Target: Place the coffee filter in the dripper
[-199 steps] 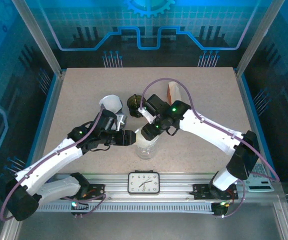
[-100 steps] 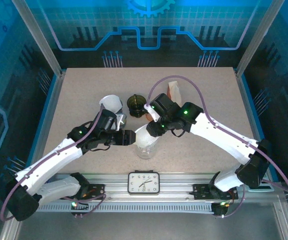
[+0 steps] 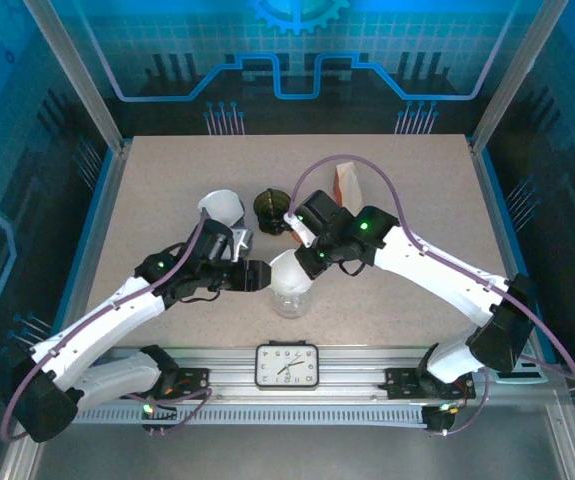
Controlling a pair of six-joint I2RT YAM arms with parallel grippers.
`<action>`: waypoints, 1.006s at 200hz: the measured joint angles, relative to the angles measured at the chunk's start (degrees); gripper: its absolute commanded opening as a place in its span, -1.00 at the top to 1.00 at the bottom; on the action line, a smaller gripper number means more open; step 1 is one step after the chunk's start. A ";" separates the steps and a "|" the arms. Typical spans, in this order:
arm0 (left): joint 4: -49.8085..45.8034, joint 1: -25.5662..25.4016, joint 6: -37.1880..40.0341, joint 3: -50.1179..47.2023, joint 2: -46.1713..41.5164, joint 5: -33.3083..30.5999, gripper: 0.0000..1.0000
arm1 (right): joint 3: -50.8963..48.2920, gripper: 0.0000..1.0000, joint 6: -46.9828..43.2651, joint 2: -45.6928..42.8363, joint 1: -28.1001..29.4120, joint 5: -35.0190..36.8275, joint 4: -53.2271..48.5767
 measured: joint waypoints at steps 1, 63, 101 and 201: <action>0.02 0.00 0.00 -0.02 0.00 0.00 -0.27 | 0.00 0.89 0.02 0.00 0.00 0.02 0.00; 1.03 0.00 -0.28 -0.90 -0.15 0.00 -0.35 | -0.11 0.92 0.00 0.24 0.22 0.22 0.02; 1.40 0.17 -1.51 -1.27 -2.27 0.04 -0.46 | -0.11 0.92 0.00 0.24 0.33 0.44 -0.02; 3.15 1.14 -2.84 -1.38 -2.27 2.56 0.03 | -0.11 0.91 0.00 0.24 0.35 1.14 -0.17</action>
